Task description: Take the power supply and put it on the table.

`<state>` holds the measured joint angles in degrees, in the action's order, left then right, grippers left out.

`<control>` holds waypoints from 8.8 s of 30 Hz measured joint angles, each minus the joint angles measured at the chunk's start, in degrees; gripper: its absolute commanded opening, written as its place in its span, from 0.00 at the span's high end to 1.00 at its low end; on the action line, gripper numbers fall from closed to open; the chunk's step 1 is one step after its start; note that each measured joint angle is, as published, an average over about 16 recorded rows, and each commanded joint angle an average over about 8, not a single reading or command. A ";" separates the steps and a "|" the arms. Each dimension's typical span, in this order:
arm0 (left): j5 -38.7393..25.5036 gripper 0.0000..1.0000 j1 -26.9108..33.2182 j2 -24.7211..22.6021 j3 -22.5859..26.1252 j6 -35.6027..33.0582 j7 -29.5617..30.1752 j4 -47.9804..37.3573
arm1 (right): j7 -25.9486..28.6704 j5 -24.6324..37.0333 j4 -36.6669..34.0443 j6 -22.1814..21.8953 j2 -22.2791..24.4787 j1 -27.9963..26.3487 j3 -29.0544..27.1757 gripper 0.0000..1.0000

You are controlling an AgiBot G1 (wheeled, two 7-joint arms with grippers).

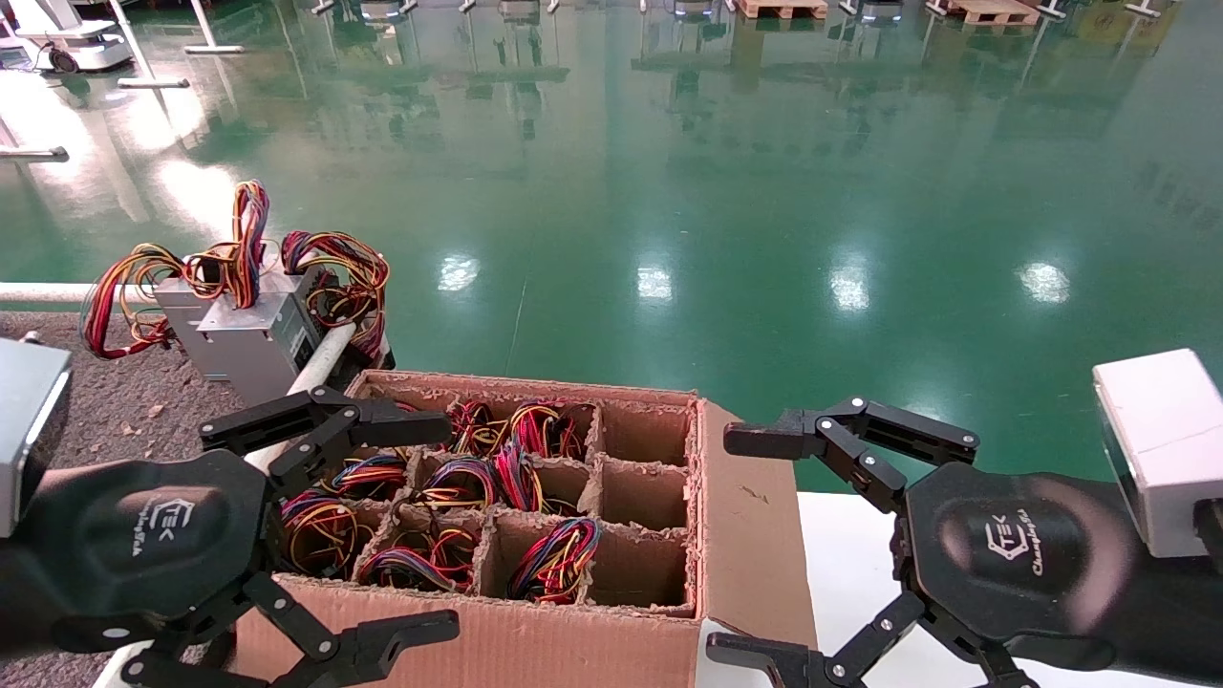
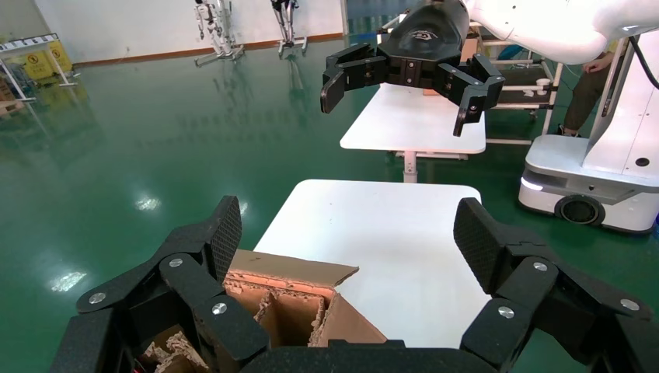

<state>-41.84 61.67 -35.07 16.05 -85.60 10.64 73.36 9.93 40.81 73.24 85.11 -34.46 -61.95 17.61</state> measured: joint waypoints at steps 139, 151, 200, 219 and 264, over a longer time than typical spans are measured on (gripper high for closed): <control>-15.89 0.00 16.22 -7.20 10.47 -4.47 -1.82 -15.92 | -0.03 -0.02 -0.04 0.01 0.00 -0.03 0.04 0.00; -20.95 0.00 21.43 -19.48 19.02 -4.62 -9.95 -37.30 | -0.04 -0.04 -0.04 0.00 0.01 -0.04 0.07 0.00; -22.09 1.00 24.69 -31.44 24.57 -4.43 -29.57 -68.52 | -0.10 -0.12 -0.04 -0.05 0.06 -0.06 0.19 0.00; -17.02 1.00 24.50 -28.84 22.64 -5.56 -28.11 -65.69 | -0.12 -0.14 -0.04 -0.07 0.08 -0.07 0.23 0.00; -1.69 1.00 33.32 7.38 15.75 -1.24 -5.96 -38.09 | -0.17 -0.21 -0.04 -0.11 0.12 -0.10 0.33 0.00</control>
<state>-43.53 94.99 -27.69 31.80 -86.84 4.67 35.27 9.76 40.60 73.19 85.00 -34.35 -62.04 17.94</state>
